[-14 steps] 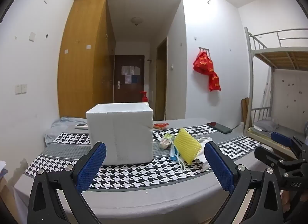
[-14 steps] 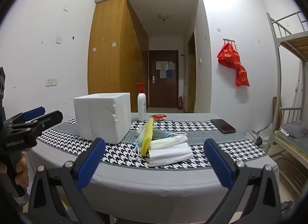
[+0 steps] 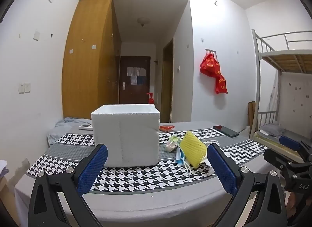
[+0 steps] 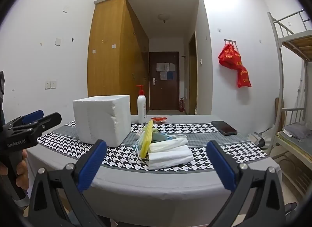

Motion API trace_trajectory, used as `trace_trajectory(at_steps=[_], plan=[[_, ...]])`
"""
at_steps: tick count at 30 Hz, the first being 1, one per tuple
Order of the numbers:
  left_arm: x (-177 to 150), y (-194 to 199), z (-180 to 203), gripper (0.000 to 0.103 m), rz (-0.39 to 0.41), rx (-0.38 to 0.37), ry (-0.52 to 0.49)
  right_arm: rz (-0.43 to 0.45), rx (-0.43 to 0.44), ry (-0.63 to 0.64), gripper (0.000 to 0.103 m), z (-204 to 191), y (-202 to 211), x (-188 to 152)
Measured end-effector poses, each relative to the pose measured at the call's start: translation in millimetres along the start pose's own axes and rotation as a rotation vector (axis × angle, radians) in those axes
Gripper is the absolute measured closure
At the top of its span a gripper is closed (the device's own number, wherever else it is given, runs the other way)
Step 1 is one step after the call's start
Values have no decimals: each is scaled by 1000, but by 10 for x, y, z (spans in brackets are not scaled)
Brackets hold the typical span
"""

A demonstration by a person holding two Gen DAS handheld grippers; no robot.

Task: Organize soft objects

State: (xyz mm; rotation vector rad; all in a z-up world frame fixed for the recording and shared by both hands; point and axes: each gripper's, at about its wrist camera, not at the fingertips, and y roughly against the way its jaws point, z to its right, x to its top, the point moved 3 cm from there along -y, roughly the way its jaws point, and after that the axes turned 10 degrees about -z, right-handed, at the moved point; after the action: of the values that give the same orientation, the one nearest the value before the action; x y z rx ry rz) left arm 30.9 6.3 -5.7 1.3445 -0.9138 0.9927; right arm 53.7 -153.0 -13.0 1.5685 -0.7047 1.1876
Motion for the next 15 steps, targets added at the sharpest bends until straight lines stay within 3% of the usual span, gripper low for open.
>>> trace_trajectory(at_steps=[15], plan=[[8, -4, 5, 1, 0, 13, 1, 14, -11, -5, 0, 0, 47, 34]])
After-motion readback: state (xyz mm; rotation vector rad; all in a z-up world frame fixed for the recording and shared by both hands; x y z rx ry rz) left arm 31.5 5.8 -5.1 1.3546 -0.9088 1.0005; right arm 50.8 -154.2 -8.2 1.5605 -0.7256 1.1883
